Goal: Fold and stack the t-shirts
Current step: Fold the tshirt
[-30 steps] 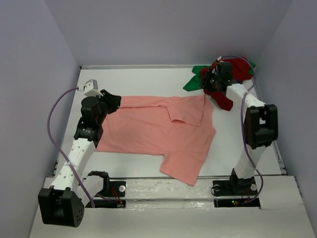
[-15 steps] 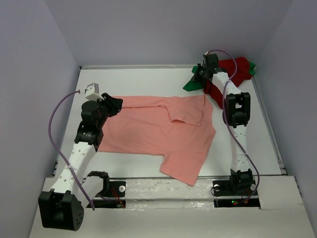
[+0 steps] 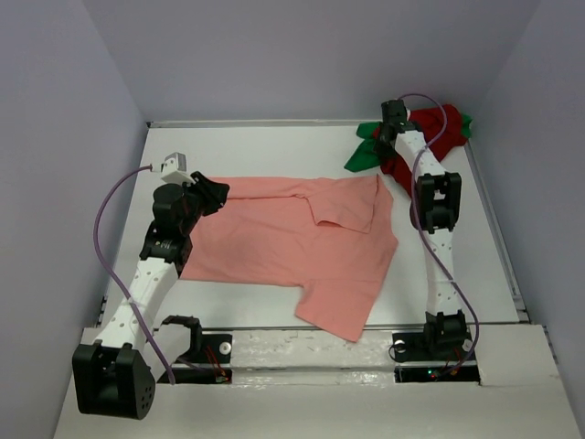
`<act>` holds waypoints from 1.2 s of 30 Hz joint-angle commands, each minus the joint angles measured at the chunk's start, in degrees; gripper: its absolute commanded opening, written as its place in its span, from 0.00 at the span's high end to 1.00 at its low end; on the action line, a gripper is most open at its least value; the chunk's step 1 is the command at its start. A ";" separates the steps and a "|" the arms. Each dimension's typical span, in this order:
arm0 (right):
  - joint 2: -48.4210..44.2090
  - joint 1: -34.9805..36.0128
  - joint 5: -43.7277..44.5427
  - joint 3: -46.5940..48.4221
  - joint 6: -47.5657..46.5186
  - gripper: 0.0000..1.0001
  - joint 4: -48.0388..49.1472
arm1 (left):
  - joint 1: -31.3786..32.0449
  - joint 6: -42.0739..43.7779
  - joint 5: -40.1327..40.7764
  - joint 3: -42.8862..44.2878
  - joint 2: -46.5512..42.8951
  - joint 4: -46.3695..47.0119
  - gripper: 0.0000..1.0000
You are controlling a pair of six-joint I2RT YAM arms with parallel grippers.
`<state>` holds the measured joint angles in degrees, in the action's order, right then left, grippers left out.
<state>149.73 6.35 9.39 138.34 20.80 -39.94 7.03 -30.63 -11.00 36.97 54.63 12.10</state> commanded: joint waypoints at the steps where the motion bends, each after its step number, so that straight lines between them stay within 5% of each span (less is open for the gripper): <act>1: -0.93 -2.57 12.65 1.32 1.70 1.00 -4.17 | 0.00 0.84 -1.83 0.91 0.04 2.49 0.64; 8: -3.39 -6.87 35.84 -0.70 3.72 1.00 -7.25 | 0.00 0.75 -2.44 0.91 1.09 2.58 0.65; 20: -11.03 -14.96 35.27 -5.36 5.83 1.00 -6.99 | 0.00 0.66 -2.88 1.26 2.23 2.58 0.66; 31: -22.03 -11.10 14.80 -11.34 0.39 1.00 -1.63 | 0.00 0.40 -2.53 1.44 1.18 2.32 0.66; 36: -31.94 -8.11 -13.21 -17.03 0.81 1.00 0.99 | 0.09 0.14 -2.00 1.61 1.09 1.62 0.66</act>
<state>126.45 -3.70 18.00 124.73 21.87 -43.59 7.05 -30.70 -12.69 36.97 56.93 12.25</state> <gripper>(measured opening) 0.010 0.341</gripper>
